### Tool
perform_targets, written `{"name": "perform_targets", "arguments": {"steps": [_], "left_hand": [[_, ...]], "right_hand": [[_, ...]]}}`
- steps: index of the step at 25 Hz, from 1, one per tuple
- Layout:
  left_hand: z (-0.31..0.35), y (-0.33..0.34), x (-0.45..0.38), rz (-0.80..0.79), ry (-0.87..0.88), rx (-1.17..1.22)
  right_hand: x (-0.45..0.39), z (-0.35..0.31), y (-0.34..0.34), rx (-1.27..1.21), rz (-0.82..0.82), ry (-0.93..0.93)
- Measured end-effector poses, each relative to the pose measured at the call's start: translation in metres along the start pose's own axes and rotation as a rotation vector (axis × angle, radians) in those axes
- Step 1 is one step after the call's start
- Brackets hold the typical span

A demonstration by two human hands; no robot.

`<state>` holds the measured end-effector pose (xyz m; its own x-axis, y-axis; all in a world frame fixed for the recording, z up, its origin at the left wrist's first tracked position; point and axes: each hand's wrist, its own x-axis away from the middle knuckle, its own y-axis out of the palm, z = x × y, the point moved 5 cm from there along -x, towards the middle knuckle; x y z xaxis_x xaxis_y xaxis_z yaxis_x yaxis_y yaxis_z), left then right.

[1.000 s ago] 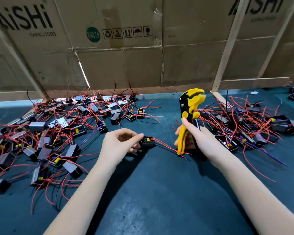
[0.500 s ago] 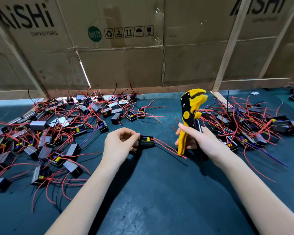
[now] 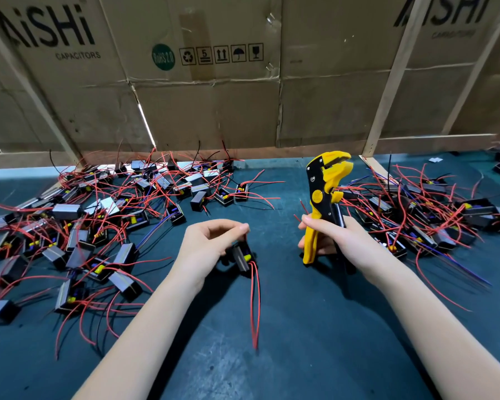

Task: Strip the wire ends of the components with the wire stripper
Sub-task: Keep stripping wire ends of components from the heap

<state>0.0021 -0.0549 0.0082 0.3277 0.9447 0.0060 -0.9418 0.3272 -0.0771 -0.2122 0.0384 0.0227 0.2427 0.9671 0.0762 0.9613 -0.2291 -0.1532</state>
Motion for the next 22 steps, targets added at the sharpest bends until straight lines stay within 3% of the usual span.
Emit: {"name": "perform_targets", "arguments": {"steps": [5,10,13,18,22], "left_hand": [[0.010,0.009,0.007,-0.100,0.193,-0.189],[0.013,0.010,0.012,0.046,0.332,-0.439],[0.008,0.019,0.014,-0.028,0.323,-0.422],[0.004,0.029,0.018,-0.186,0.241,-0.270],[0.007,0.020,0.013,-0.083,0.204,-0.141]], "right_hand": [[0.000,0.000,0.000,-0.003,-0.014,-0.007],[0.001,-0.001,0.001,-0.008,-0.025,-0.008],[0.002,-0.005,0.002,-0.024,-0.063,-0.034],[0.012,-0.007,0.011,0.015,-0.327,-0.081],[0.008,-0.006,0.016,0.154,-0.186,-0.193]]}}
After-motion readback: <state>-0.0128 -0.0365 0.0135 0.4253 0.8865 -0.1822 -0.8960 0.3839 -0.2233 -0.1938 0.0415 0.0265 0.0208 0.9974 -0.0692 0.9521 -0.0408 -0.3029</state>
